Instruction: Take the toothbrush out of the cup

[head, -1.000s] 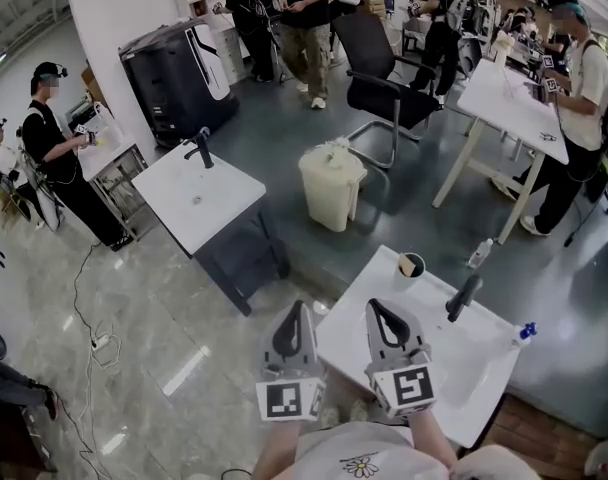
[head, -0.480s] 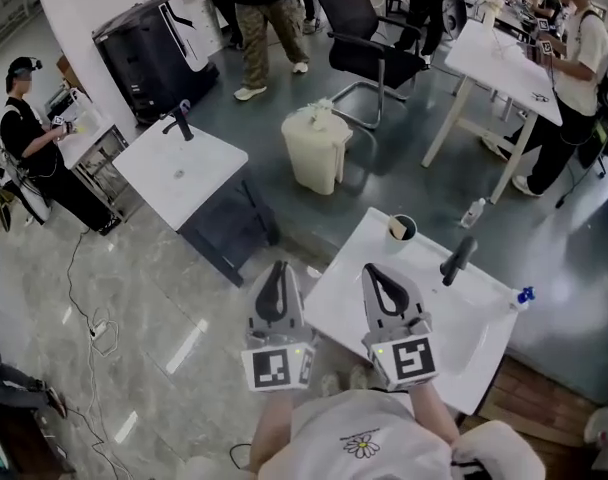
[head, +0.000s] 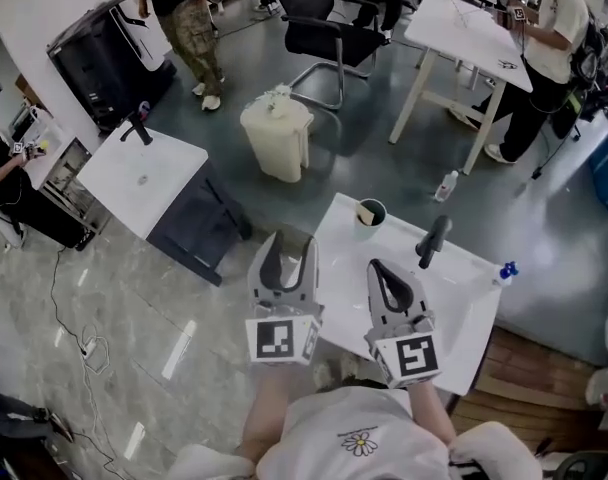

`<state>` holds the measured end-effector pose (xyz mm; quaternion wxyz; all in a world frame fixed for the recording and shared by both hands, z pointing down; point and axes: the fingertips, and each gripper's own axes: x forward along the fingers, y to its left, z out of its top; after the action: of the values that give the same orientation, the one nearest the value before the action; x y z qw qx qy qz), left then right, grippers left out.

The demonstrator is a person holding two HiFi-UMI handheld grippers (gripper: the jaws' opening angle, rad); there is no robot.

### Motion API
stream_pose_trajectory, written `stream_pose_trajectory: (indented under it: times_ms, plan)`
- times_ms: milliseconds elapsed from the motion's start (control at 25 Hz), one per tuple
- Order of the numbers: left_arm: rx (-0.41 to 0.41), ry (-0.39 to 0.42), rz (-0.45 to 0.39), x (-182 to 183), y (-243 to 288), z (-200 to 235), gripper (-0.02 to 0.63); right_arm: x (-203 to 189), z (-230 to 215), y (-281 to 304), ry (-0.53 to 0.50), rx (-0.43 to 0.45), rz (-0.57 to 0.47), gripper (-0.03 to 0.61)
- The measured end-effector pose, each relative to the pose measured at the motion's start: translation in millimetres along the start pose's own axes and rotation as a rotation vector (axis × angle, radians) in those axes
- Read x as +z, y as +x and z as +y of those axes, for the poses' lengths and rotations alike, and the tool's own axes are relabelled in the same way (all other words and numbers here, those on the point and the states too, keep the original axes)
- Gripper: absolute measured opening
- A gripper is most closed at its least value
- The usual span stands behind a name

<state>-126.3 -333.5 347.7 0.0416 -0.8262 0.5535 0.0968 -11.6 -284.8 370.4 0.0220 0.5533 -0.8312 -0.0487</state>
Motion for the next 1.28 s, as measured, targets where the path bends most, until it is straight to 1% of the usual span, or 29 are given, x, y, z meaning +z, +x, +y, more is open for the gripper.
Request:
stream_pose_trajectory:
  times_ms: [120, 200, 320, 440, 600, 840, 1000, 1120, 1280]
  plan:
    - [-0.053, -0.013, 0.028, -17.1, 19.2, -21.2, 0.232, -9.8, -13.7, -7.6, 0.028, -0.039, 0.029, 0.012]
    - [-0.085, -0.042, 0.063, -33.5, 31.8, -36.2, 0.249, -14.3, -21.0, -11.1, 0.035, -0.056, 0.037, 0.012]
    - [-0.131, -0.087, 0.131, -60.8, 45.8, -56.9, 0.252, -21.3, -31.0, -18.6, 0.048, -0.087, 0.052, 0.012]
    - [-0.145, -0.117, 0.189, -85.6, 58.3, -71.1, 0.252, -32.6, -39.9, -26.5, 0.077, -0.114, 0.085, 0.012]
    - [-0.123, -0.156, 0.276, -120.6, 75.6, -82.1, 0.252, -45.4, -48.8, -33.6, 0.111, -0.145, 0.113, 0.012]
    - [-0.077, -0.196, 0.388, -165.9, 95.3, -94.5, 0.235, -54.1, -65.2, -39.8, 0.130, -0.192, 0.115, 0.012]
    - [-0.043, -0.227, 0.449, -193.8, 104.6, -96.4, 0.229, -60.0, -77.9, -46.1, 0.130, -0.225, 0.130, 0.012]
    - [-0.019, -0.241, 0.494, -214.7, 110.8, -95.9, 0.212, -68.1, -83.8, -51.6, 0.138, -0.243, 0.146, 0.012]
    - [-0.002, -0.262, 0.529, -230.2, 119.8, -98.0, 0.196, -78.2, -90.3, -57.3, 0.149, -0.261, 0.169, 0.012]
